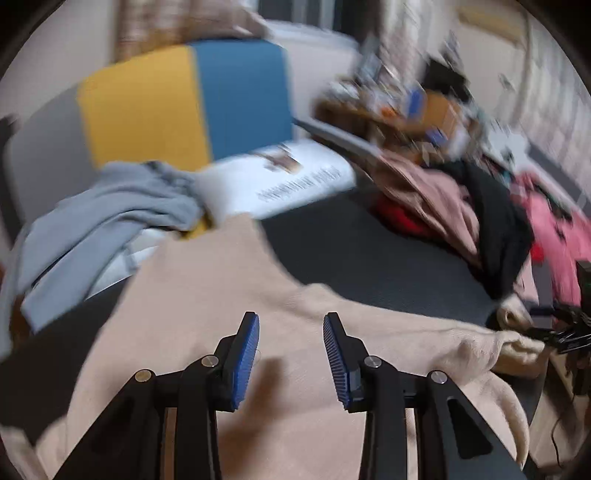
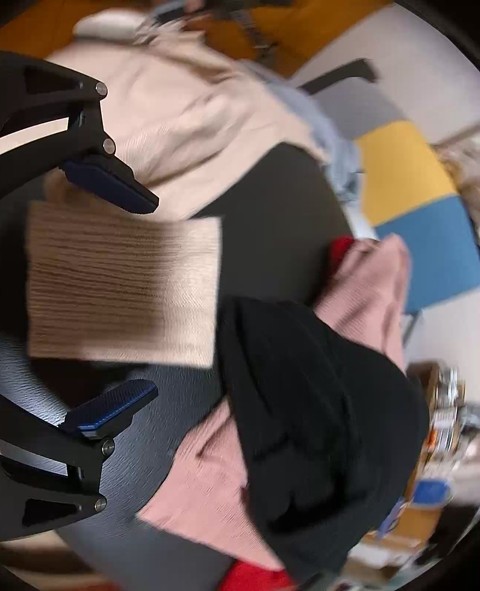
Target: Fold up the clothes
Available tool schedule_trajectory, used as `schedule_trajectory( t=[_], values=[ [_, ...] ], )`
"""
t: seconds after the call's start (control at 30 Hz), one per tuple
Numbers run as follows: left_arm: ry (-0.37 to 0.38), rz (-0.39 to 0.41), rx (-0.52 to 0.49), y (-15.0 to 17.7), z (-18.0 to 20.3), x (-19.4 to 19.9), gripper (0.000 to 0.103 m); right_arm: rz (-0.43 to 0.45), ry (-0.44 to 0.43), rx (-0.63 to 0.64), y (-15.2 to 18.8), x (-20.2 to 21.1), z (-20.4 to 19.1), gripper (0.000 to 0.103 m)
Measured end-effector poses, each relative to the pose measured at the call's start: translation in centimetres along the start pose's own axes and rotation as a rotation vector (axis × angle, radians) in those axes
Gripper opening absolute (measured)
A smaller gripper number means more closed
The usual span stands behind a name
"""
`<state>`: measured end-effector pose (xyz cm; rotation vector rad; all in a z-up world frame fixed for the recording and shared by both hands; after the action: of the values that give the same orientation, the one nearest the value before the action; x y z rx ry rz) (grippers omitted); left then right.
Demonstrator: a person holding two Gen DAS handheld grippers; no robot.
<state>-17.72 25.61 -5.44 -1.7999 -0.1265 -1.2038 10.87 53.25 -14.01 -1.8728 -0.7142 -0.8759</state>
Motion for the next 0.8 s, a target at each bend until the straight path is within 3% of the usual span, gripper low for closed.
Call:
schedule_trajectory(
  t=[0.1,0.17,0.33,0.47,0.5,0.57,0.63,0.67,0.7,0.73,0.8],
  values=[
    [0.020,-0.025,-0.174,-2.4,4.3,-2.6,0.036,-0.038,0.020,0.040,1.0,-2.1,0.0,0.101],
    [0.012,-0.039,-0.334,-3.3,6.8,-4.6,0.036,0.010,0.001,0.051,1.7,-2.0,-0.1,0.103],
    [0.161,-0.166,-0.681,-1.9,11.8,-8.5,0.039,0.071,-0.012,0.105,2.9,-1.9,-0.2,0.103],
    [0.243,-0.253,-0.848,-0.4,13.8,-9.8,0.049,0.050,-0.033,0.144,3.1,-1.8,-0.1,0.103],
    [0.234,-0.272,-0.887,0.2,14.2,-10.4,0.051,0.037,-0.021,0.155,3.0,-1.9,-0.2,0.103],
    [0.258,-0.273,-0.871,0.1,14.3,-10.7,0.051,0.011,0.001,0.177,2.9,-2.0,-0.4,0.103],
    [0.278,-0.331,-0.785,-0.4,13.8,-11.2,0.049,-0.010,0.020,0.193,2.8,-2.0,-0.5,0.094],
    [0.286,-0.335,-0.755,-0.4,13.6,-11.1,0.041,-0.001,0.019,0.179,2.5,-1.6,-0.3,0.076],
    [0.286,-0.317,-0.751,-0.2,13.7,-10.8,0.034,0.008,0.017,0.166,2.2,-1.2,-0.1,0.052],
    [0.287,-0.298,-0.744,0.0,13.8,-10.4,0.009,0.016,0.015,0.152,1.9,-0.8,0.2,0.040],
    [0.287,-0.247,-0.681,0.1,13.9,-9.3,0.007,0.041,0.039,0.142,1.7,-0.1,0.4,0.033]
  ],
)
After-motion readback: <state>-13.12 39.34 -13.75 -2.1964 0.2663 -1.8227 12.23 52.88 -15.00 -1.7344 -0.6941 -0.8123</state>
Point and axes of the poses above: each gripper's, at about its wrist camera, not at the fingertips, and x roughly against the way its jaws point, z to its right, y to its underside, the point moved 2 cm from there along -x, roughly the way its jaws point, and after that the axes turned 7 degrees about -y, right-handed, at the moved point
